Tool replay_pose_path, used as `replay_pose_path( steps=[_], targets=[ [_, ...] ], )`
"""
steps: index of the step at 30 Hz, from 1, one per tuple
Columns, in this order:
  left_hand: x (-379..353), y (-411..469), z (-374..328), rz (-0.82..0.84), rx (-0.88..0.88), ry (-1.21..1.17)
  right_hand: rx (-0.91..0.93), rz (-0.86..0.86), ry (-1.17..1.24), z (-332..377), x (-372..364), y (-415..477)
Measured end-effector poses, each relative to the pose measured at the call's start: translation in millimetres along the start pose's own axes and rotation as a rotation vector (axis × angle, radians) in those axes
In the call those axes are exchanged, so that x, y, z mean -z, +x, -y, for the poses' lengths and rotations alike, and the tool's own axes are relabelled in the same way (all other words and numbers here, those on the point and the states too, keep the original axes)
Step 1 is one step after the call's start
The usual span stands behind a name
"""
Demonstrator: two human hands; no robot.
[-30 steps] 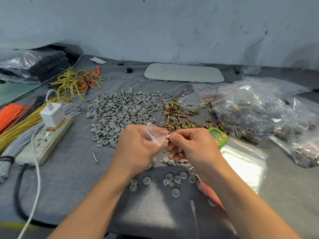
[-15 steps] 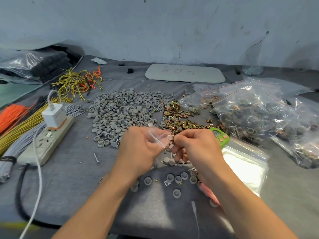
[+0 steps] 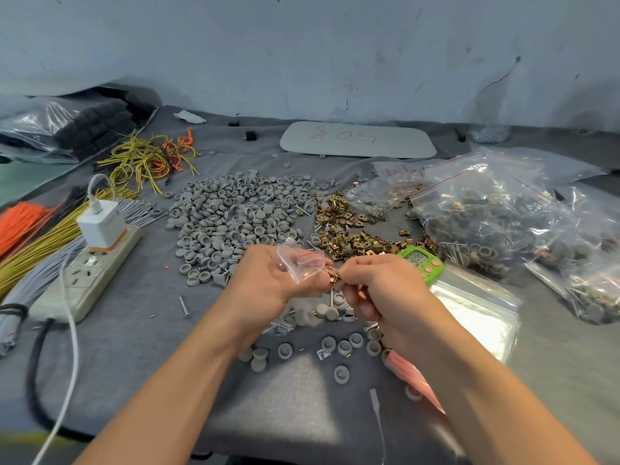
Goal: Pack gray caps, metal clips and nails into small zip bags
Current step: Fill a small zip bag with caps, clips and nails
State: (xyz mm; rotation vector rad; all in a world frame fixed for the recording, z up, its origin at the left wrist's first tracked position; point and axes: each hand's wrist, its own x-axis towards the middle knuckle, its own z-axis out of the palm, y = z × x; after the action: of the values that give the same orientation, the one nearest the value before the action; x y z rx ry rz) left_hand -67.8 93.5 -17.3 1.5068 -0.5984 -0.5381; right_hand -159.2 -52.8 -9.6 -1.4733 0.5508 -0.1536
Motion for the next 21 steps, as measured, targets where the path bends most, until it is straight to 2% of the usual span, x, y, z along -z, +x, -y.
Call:
replay_pose_path(
  steps=[5,14,21],
  targets=[
    [5,-2,0,0.153,0.136,-0.122,-0.084,0.097,0.083,0,6,2],
    [8,-2,-4,0.203,0.232,-0.342,-0.121,0.219,0.201,1,8,1],
    [13,-1,-3,0.214,0.32,-0.443,-0.084,0.281,0.171,1,10,-1]
  ],
)
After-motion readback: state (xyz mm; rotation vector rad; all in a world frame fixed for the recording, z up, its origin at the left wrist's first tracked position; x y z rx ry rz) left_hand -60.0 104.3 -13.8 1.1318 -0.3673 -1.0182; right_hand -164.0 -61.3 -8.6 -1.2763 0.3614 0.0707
